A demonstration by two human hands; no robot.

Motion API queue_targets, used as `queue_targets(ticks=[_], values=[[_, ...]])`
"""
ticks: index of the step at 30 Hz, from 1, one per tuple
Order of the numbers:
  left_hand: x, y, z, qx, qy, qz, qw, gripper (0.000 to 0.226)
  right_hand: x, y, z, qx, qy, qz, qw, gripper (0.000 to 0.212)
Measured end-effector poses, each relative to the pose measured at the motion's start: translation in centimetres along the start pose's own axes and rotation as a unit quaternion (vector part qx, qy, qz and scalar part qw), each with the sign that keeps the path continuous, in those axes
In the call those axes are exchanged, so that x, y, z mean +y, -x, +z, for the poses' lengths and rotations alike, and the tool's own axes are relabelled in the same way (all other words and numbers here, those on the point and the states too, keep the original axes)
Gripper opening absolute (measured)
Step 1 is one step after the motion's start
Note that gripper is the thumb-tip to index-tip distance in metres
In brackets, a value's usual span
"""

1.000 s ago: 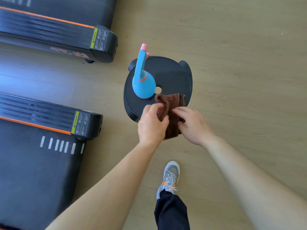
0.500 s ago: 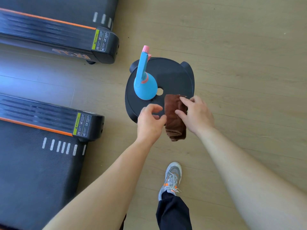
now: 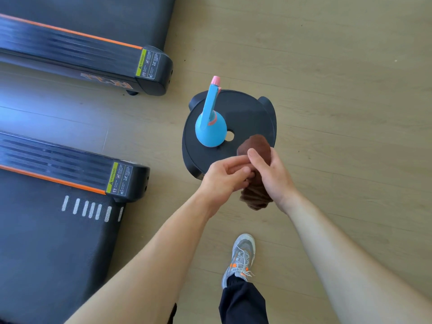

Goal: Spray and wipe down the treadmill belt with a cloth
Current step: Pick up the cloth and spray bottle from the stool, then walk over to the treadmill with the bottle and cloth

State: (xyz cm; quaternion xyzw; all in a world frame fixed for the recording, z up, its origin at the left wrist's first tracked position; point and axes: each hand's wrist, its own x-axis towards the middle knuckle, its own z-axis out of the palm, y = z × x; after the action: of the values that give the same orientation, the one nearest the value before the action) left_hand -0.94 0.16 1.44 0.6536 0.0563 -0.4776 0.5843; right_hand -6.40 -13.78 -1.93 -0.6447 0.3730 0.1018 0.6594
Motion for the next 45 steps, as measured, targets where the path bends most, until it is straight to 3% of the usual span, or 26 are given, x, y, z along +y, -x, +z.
queue_targets(ticks=[2, 5, 7, 11, 13, 17, 20, 23, 26, 31, 34, 40, 45], values=[[0.8, 1.4, -1.4, 0.007, -0.011, 0.002, 1.0, 0.026, -0.5, 0.1, -0.2, 0.013, 0.0, 0.004, 1.0, 0.034], [1.7, 1.7, -3.9, 0.256, -0.109, 0.037, 0.96, 0.013, -2.0, 0.2, -0.4, 0.038, 0.084, -0.01, 0.996, 0.034], [2.4, 0.8, -5.3, 0.351, -0.164, 0.077, 0.919, 0.036, -3.3, 0.2, -0.4, 0.056, 0.135, -0.018, 0.989, 0.035], [3.5, -3.5, -7.1, 0.273, -0.324, 0.162, 0.891, 0.087, -4.6, -0.9, -0.6, 0.054, 0.242, -0.024, 0.968, 0.047], [4.3, -5.3, -7.1, 0.228, -0.358, 0.204, 0.882, 0.098, -4.9, -1.5, -0.7, 0.046, 0.283, -0.024, 0.958, 0.052], [5.4, -7.6, -6.3, 0.19, -0.357, 0.278, 0.871, 0.082, -5.4, -2.0, -1.6, 0.028, 0.302, -0.032, 0.952, 0.04], [5.8, -8.5, -5.8, 0.175, -0.334, 0.28, 0.883, 0.065, -5.6, -1.8, -2.4, 0.017, 0.307, -0.043, 0.951, 0.039], [6.0, -8.4, -5.2, 0.207, -0.293, 0.262, 0.896, 0.054, -5.9, -1.1, -2.8, 0.0, 0.332, -0.058, 0.941, 0.053], [6.0, -6.7, -4.9, 0.251, -0.213, 0.247, 0.911, 0.057, -6.5, 0.3, -3.0, -0.024, 0.362, -0.083, 0.928, 0.07], [7.0, 2.4, -5.7, 0.297, -0.155, 0.252, 0.908, 0.079, -9.6, 4.9, -2.2, -0.021, 0.335, -0.119, 0.934, 0.074], [7.8, 9.8, -7.2, 0.281, -0.133, 0.216, 0.926, 0.077, -13.0, 9.1, 0.2, -0.047, 0.355, -0.146, 0.922, 0.075], [9.3, 26.1, -11.1, 0.317, -0.087, 0.153, 0.932, 0.064, -20.9, 18.7, 9.0, -0.15, 0.472, -0.22, 0.841, 0.073], [8.3, 38.4, -14.7, 0.401, -0.043, 0.11, 0.909, 0.053, -24.8, 25.8, 17.5, -0.235, 0.512, -0.245, 0.789, 0.058]])
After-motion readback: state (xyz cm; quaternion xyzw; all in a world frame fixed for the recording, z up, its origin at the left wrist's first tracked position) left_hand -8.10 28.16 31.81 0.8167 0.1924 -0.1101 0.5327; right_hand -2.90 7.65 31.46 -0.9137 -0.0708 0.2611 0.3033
